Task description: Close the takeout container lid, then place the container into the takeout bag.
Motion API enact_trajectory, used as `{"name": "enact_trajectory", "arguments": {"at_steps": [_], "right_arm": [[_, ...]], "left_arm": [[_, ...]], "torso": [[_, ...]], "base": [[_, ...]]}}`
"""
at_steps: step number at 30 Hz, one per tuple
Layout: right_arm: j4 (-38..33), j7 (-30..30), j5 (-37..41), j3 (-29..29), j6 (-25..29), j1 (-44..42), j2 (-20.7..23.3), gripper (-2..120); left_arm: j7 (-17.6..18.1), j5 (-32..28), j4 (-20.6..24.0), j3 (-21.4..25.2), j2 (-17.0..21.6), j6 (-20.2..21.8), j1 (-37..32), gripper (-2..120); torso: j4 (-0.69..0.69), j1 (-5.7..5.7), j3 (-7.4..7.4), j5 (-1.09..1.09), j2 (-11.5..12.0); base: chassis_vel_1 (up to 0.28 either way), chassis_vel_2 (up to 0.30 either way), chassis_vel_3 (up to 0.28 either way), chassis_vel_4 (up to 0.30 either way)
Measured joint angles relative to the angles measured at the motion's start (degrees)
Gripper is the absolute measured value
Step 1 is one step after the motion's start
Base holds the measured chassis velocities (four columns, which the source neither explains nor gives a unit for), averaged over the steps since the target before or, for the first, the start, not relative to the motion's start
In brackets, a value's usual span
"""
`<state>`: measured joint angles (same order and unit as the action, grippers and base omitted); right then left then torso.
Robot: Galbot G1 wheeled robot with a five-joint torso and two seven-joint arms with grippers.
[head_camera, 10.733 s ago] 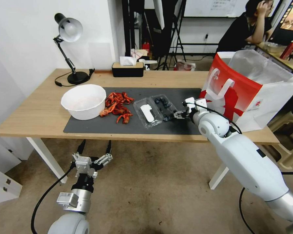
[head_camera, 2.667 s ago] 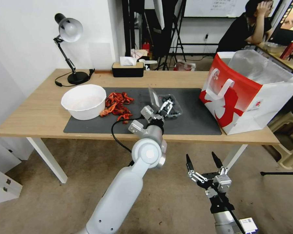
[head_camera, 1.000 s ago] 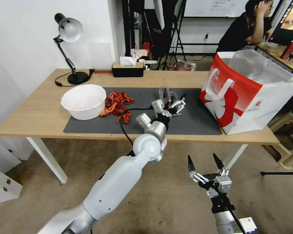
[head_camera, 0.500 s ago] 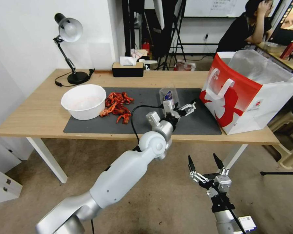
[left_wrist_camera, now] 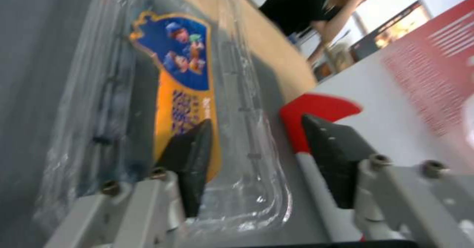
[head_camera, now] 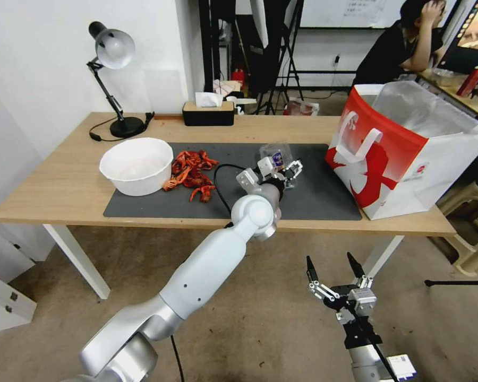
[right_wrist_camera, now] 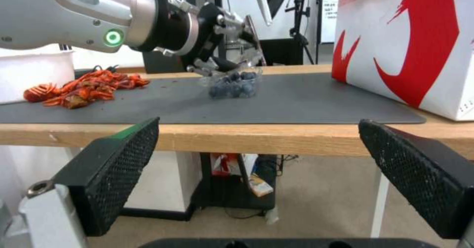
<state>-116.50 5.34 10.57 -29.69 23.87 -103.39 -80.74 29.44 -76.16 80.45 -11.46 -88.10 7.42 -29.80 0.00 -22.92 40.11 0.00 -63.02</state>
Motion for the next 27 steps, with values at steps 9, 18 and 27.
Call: {"name": "enact_trajectory", "arguments": {"at_steps": [9, 18, 27], "right_arm": [[-0.6, 0.0, 0.1, 0.0, -0.3, 0.0, 0.4, 100], [-2.6, 1.2, 5.3, 0.2, -3.4, 0.9, 1.6, 100], [-8.7, -2.3, 33.2, -2.0, -17.1, 10.2, 8.5, 100]], "left_arm": [[7.7, 0.0, 0.5, -0.1, -0.2, 5.5, 1.3, 10], [10.3, -0.6, 0.3, -0.2, -0.1, 7.2, 1.7, 0], [10.7, -1.3, 1.1, 0.1, 1.0, 7.1, 1.7, 0]], "torso": [[0.0, 0.0, 0.0, 0.0, 0.0], [0.0, 0.0, 0.0, 0.0, 0.0], [0.01, 0.0, 0.0, 0.01, 0.0]], "base": [[0.0, 0.0, 0.0, 0.0], [0.0, 0.0, 0.0, 0.0], [0.0, 0.0, 0.0, 0.0]]}}
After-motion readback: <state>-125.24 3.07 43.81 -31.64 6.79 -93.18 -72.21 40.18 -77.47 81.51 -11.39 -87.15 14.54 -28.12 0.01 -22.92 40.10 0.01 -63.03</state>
